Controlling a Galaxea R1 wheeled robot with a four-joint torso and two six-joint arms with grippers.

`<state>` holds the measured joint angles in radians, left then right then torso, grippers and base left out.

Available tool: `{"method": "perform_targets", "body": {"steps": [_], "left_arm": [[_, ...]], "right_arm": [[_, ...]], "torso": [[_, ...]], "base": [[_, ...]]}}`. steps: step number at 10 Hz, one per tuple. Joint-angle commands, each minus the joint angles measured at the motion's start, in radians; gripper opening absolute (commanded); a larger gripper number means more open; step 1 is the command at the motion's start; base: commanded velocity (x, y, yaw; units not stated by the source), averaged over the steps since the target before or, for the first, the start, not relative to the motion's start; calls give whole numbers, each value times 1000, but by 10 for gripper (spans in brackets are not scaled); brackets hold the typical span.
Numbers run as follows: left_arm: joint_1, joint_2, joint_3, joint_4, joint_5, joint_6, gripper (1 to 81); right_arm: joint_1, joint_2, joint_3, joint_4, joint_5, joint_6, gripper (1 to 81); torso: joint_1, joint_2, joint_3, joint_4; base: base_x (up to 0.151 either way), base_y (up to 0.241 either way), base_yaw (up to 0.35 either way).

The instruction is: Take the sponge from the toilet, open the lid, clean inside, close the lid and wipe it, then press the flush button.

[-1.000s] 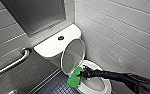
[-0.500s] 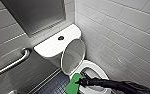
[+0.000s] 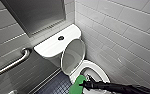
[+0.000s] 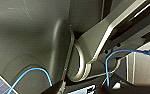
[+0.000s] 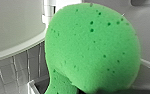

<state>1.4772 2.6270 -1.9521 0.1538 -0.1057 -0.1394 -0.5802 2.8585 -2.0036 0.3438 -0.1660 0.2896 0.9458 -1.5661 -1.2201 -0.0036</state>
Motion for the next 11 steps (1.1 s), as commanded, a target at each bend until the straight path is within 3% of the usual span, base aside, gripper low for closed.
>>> {"method": "perform_targets", "body": {"steps": [1, 4, 11], "left_arm": [[32, -10, 24, 7, 80, 1, 811], [32, -10, 22, 9, 80, 1, 811], [32, -14, 24, 12, 78, 4, 811]], "right_arm": [[32, -117, 155, 9, 11, 6, 10], [-37, -201, 230, 6, 74, 6, 10], [-206, -518, 448, 6, 224, 5, 10]], "torso": [[0, 0, 0, 0], [0, 0, 0, 0], [0, 0, 0, 0]], "base": [[0, 0, 0], [0, 0, 0], [0, 0, 0]]}}
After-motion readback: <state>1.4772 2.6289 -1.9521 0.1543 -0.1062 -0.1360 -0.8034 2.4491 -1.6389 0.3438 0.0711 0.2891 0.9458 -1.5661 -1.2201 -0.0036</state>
